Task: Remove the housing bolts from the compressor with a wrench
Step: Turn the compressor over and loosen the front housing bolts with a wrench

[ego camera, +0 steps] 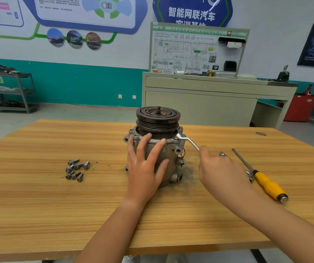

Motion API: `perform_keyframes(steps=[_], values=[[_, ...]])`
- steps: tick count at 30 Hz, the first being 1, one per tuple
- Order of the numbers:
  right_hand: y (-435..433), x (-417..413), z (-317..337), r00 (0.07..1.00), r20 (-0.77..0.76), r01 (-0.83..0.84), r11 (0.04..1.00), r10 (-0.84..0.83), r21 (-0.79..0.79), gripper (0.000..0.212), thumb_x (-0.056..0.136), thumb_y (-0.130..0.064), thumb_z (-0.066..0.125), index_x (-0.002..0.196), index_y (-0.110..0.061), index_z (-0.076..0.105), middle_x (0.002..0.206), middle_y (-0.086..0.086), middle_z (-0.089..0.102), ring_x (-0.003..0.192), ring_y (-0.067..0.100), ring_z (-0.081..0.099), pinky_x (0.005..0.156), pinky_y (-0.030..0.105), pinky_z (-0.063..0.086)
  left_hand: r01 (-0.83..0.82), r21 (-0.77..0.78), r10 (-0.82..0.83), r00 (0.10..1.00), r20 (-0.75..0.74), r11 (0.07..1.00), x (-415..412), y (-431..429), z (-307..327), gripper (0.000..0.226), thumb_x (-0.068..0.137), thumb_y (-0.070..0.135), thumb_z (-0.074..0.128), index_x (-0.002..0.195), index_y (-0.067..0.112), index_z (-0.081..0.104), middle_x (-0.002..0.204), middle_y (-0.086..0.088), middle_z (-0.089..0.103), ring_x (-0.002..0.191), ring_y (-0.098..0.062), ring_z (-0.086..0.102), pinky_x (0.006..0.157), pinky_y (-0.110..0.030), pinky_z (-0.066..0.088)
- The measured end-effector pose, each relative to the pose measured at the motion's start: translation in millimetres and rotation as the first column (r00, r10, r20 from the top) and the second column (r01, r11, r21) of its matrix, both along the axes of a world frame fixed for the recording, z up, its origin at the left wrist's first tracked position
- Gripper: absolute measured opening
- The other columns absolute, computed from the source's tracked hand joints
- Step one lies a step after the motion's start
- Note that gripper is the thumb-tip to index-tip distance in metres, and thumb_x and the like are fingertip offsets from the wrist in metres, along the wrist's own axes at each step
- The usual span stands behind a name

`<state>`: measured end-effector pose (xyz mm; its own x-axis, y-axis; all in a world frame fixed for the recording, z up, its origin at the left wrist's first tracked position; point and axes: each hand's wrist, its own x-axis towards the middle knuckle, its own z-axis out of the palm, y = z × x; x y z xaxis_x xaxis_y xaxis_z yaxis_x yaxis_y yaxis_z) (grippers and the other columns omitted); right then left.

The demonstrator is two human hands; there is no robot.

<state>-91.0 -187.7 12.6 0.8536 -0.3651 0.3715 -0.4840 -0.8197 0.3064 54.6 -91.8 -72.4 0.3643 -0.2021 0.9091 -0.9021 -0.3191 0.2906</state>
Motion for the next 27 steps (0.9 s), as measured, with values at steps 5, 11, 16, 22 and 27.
perform_keyframes(steps=[5,11,16,22,27], values=[[-27,-5,4,0.999,0.027,0.027,0.999,-0.027,-0.023,0.031,0.093,-0.009,0.032,0.123,-0.017,0.034,0.071,-0.003,0.054,0.054,0.020,0.046,0.040,0.027,0.013,0.013,-0.003,-0.013,1.000,0.010,1.000,2,-2,1,0.043,0.085,0.036,0.053,0.126,0.030,0.043,0.139,-0.001,0.030,0.135,-0.039,0.012,0.101,-0.063,0.029],[-15,-4,29,0.998,0.070,0.004,1.000,-0.004,0.006,0.027,0.096,-0.015,0.036,0.122,-0.022,0.037,0.055,-0.007,0.030,0.043,0.011,0.024,0.038,0.027,0.015,0.002,-0.014,-0.002,1.000,0.020,1.000,3,-3,-1,0.043,0.085,0.035,0.053,0.126,0.030,0.042,0.139,-0.001,0.029,0.136,-0.035,0.010,0.104,-0.057,0.025],[2,-4,44,0.996,-0.082,-0.054,0.992,0.045,-0.113,0.037,0.089,-0.003,0.039,0.124,-0.016,0.038,0.058,-0.005,0.032,0.045,0.012,0.027,0.039,0.026,0.016,-0.016,-0.010,0.017,1.000,0.024,1.000,1,-2,1,0.043,0.085,0.036,0.052,0.126,0.030,0.042,0.139,-0.001,0.029,0.135,-0.041,0.013,0.105,-0.054,0.018],[25,4,50,0.965,-0.259,-0.086,0.984,0.043,-0.156,0.057,0.089,0.005,0.037,0.141,0.010,0.013,0.113,0.013,0.061,0.095,0.026,0.063,0.041,0.026,0.025,-0.025,-0.006,0.025,1.000,0.014,1.000,-1,-2,2,0.043,0.085,0.037,0.052,0.127,0.031,0.042,0.139,0.000,0.030,0.134,-0.042,0.017,0.104,-0.054,0.018],[23,3,58,0.947,-0.317,-0.120,0.972,0.051,-0.203,0.047,0.089,0.005,0.037,0.136,0.006,0.031,0.097,0.011,0.059,0.073,0.022,0.059,0.040,0.026,0.026,-0.009,-0.005,0.009,1.000,-0.006,1.000,-1,-1,2,0.043,0.085,0.037,0.051,0.127,0.032,0.042,0.140,0.000,0.029,0.136,-0.034,0.010,0.101,-0.056,0.025]])
